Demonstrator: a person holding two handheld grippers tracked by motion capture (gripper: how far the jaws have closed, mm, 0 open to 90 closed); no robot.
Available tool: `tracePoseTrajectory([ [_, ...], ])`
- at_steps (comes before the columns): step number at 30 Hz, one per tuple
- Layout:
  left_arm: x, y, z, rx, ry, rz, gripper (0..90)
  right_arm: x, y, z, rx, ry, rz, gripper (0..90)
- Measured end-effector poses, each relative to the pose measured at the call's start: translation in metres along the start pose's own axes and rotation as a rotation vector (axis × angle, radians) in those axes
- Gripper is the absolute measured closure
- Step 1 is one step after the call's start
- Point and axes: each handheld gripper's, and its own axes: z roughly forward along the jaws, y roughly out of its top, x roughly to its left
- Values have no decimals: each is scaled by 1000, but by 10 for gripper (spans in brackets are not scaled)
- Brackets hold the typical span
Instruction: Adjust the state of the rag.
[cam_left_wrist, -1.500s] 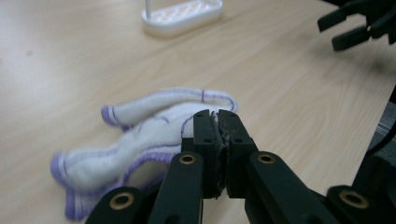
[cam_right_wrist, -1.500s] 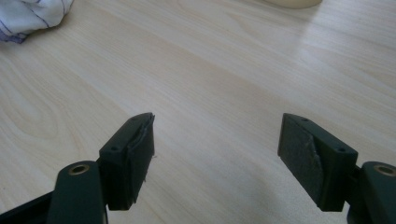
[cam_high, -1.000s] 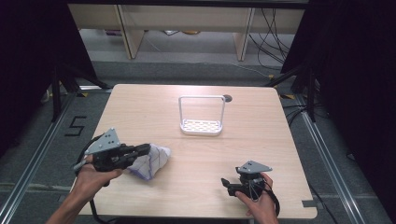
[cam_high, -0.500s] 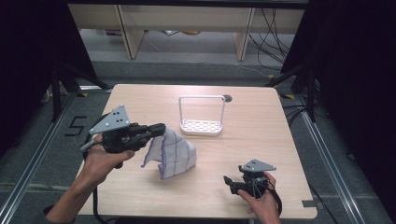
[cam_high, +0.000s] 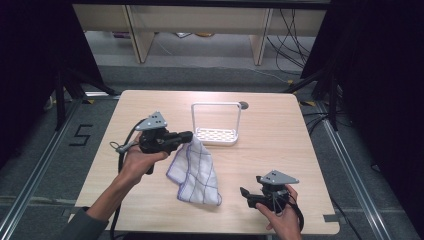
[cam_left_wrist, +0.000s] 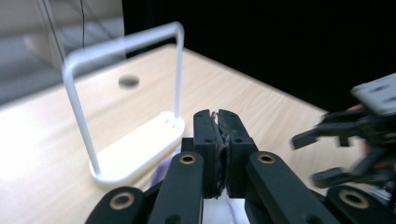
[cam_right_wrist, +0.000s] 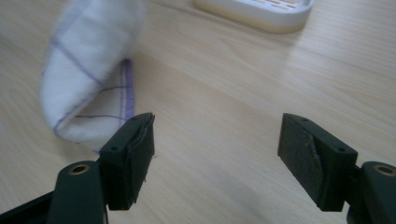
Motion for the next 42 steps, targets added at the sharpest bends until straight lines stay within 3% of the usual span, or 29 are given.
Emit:
tracePoseTrajectory([
  [3,9,-19,23,40,-18,-42,862,14,4,2,-5,21,-49,280],
  [8,7,-31,47,71,-50,-56,861,21,6,4,2,40,-68,280],
  [14,-10,-29,75,101,-87,-41,860,16,5,2,-7,22,-50,280],
  [17,-19,-27,92,118,-108,-37,860,10,3,-1,6,5,-10,280],
  [20,-30,-26,113,148,-137,-32,859,5,2,0,-1,0,-22,280],
  [21,-30,-26,113,148,-137,-32,857,9,1,-2,25,8,29,279],
  [22,-32,-26,119,168,-141,-31,855,4,1,-1,0,-1,-19,280],
  [24,-32,-26,127,181,-127,-27,847,4,1,-1,3,-3,-25,280],
  [26,-28,-28,135,193,-128,-54,819,5,0,0,-1,-4,-33,279],
  [31,-19,-32,131,213,-127,-78,521,13,2,2,-1,18,-45,279],
  [32,-17,-33,125,208,-130,-100,521,15,3,3,0,24,-58,278],
  [33,-11,-34,112,197,-123,-120,421,22,5,3,-9,37,-73,275],
  [35,-8,-34,102,180,-108,-128,402,24,6,3,-6,42,-74,275],
  [38,11,-42,58,126,-68,-151,388,37,10,6,-12,95,-80,275],
  [39,11,-42,58,126,-68,-151,388,37,10,6,-12,95,-80,275],
  [40,18,-46,43,130,-34,-156,383,46,13,10,-11,119,-96,275],
  [41,18,-46,43,130,-34,-156,372,46,13,10,-11,119,-96,275],
  [42,23,-52,27,129,-17,-157,371,54,16,15,-9,137,-119,275],
])
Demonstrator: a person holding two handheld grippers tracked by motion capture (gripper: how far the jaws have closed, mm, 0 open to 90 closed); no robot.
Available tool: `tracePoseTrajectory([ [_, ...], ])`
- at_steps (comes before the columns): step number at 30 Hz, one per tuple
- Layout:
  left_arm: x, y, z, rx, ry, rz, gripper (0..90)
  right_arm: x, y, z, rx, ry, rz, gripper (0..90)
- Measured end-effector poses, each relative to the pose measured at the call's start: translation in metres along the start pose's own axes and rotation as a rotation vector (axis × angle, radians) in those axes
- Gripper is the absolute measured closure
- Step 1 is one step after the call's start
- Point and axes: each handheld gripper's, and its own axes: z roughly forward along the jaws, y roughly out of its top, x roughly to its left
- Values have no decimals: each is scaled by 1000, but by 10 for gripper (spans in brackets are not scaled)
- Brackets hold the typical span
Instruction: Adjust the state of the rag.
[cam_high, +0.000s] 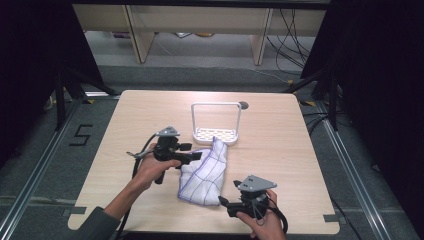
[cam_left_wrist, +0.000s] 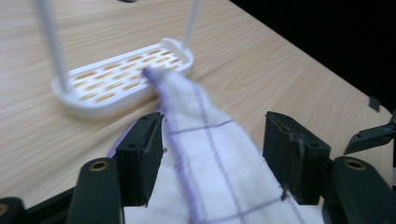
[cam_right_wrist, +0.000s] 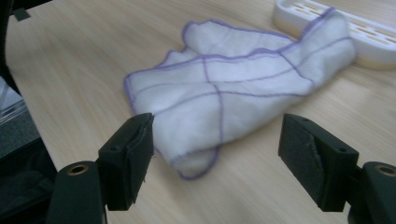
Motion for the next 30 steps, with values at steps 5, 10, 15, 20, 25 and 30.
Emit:
tracePoseTrajectory([
  [5,6,-18,-26,-4,30,-12,367,17,11,12,11,38,-49,279],
  [10,7,-46,-56,-24,62,-35,363,39,28,39,32,121,-102,318],
  [15,7,-68,-72,-25,87,-61,352,53,42,71,74,143,-154,377],
  [20,10,-86,-83,-6,95,-85,347,55,48,92,116,123,-184,431],
  [25,14,-97,-91,-9,115,-96,344,58,46,120,183,100,-237,532],
  [30,16,-103,-89,14,118,-101,344,57,45,125,214,59,-299,722],
])
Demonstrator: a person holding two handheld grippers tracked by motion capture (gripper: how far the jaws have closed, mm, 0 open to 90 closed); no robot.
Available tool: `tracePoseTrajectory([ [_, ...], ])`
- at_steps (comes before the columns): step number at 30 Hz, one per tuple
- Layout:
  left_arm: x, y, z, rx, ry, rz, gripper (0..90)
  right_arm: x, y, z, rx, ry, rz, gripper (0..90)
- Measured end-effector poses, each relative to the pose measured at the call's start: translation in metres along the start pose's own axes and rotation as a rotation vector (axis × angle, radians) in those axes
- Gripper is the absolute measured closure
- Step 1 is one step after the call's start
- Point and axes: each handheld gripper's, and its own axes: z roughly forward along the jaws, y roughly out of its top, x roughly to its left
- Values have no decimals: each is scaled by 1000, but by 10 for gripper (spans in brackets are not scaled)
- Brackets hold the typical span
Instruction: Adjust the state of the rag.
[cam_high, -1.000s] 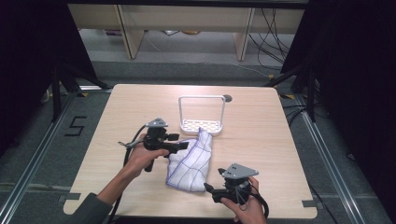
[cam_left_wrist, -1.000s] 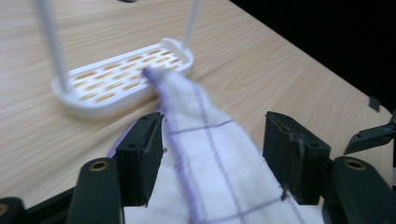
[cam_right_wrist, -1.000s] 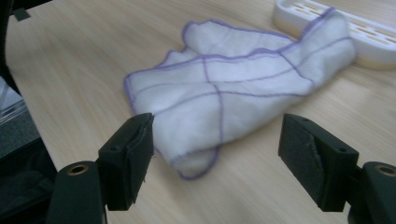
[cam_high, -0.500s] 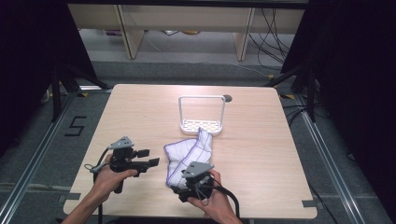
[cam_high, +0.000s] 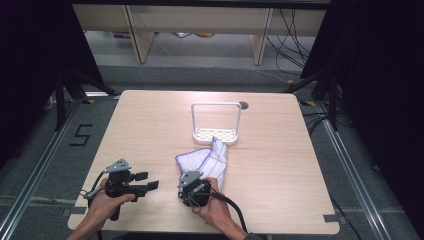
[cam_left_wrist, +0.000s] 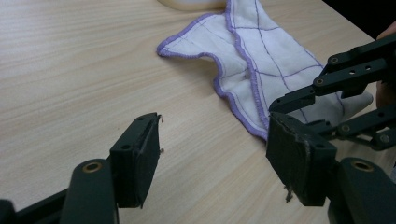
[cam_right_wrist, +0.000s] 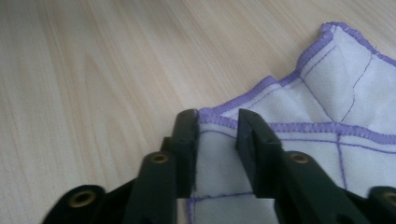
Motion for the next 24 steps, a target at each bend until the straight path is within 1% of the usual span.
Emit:
tracePoseTrajectory([
  [1,0,0,1,5,-4,0,344,0,0,-1,-4,12,1,756],
  [2,0,0,1,5,-4,0,344,0,0,-1,-4,12,1,756],
  [3,0,-1,1,7,-6,5,344,-1,0,-3,-15,22,-5,809],
  [5,-1,-1,2,13,-5,1,344,-1,0,-5,-22,29,3,820],
  [6,-1,-2,4,7,-1,6,344,-2,1,-12,-39,31,14,829],
  [7,-1,-3,4,19,-7,1,344,-3,2,-16,-43,45,34,828],
  [8,-1,-3,4,19,-7,1,344,-4,2,-19,-53,51,38,828],
  [9,-1,-4,5,28,-7,1,343,-6,1,-25,-57,53,53,825],
  [10,-1,-4,5,28,-7,1,343,-6,1,-25,-57,53,53,825],
  [11,-1,-4,6,27,-8,3,343,-7,1,-25,-80,66,63,818],
  [12,-2,-4,6,34,-12,8,343,-11,-4,-29,-66,98,120,799],
  [13,-2,-4,6,34,-12,8,343,-11,-4,-29,-66,98,120,799],
  [14,-3,-4,7,34,-13,4,343,-14,-5,-27,-76,101,103,792],
  [15,-3,-5,8,36,-14,9,343,-15,-9,-24,-58,126,126,783],
  [16,-3,-5,8,41,-14,12,343,-15,-11,-23,-46,128,129,786],
  [17,-3,-5,8,41,-14,12,343,-15,-11,-23,-46,128,129,786],
  [18,-3,-5,8,41,-14,10,343,-14,-13,-23,-32,122,96,848],
  [19,-2,-5,8,44,-13,7,343,-13,-14,-22,-33,122,90,871],
  [20,-2,-5,8,44,-13,7,343,-13,-15,-23,-25,123,85,885],
  [23,-1,-6,9,37,-10,3,343,-13,-15,-22,-27,128,82,893],
  [24,-1,-6,8,50,-15,7,343,-13,-15,-23,-28,131,82,896],
])
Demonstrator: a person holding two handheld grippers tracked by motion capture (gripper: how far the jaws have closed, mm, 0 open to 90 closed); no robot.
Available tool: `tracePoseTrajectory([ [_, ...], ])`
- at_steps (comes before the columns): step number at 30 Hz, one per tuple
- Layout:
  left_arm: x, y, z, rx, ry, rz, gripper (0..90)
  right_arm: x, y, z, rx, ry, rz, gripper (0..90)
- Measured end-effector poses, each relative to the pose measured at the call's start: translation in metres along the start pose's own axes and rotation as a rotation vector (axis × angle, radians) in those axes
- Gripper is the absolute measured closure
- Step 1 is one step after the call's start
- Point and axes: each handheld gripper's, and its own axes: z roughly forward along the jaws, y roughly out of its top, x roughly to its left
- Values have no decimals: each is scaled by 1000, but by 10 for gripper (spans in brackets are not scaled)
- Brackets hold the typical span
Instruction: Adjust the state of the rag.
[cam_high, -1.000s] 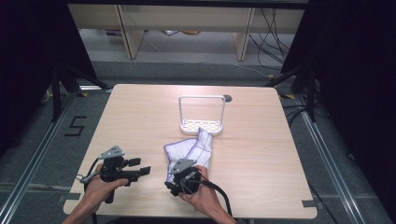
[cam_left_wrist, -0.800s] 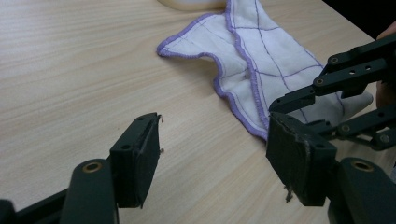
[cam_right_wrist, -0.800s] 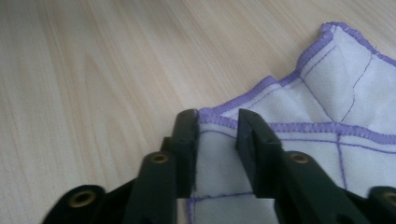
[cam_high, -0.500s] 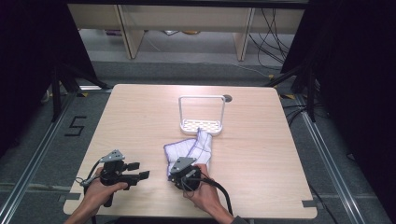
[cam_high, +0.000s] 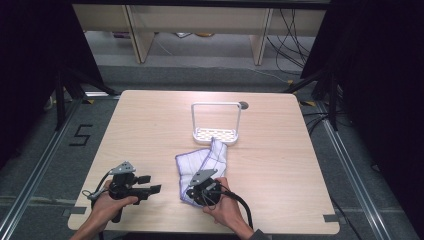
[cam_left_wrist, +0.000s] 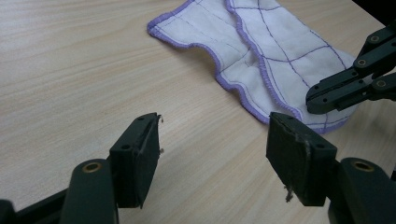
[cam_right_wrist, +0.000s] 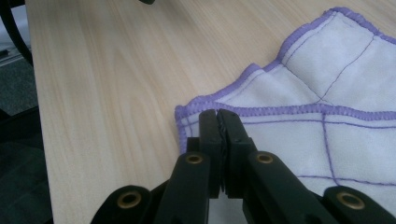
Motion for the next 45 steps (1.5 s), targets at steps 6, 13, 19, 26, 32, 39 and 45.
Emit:
tracePoseTrajectory([
  [6,-1,0,0,6,-2,3,343,2,5,-13,-55,-23,-15,900],
  [13,-5,-1,3,-8,-7,6,343,-8,5,-55,-157,-26,27,900],
  [19,-13,0,12,22,-21,20,326,-31,-22,-92,-234,-82,130,900],
  [26,-16,6,26,15,-3,2,311,-38,-58,-120,-283,-131,219,900],
  [32,-31,10,44,44,-29,53,317,-47,-86,-132,-261,-210,265,900],
  [39,-51,10,52,75,-65,94,317,-61,-129,-137,-187,-263,361,900],
  [45,-70,7,52,73,-117,125,312,-67,-143,-134,-95,-321,361,900],
])
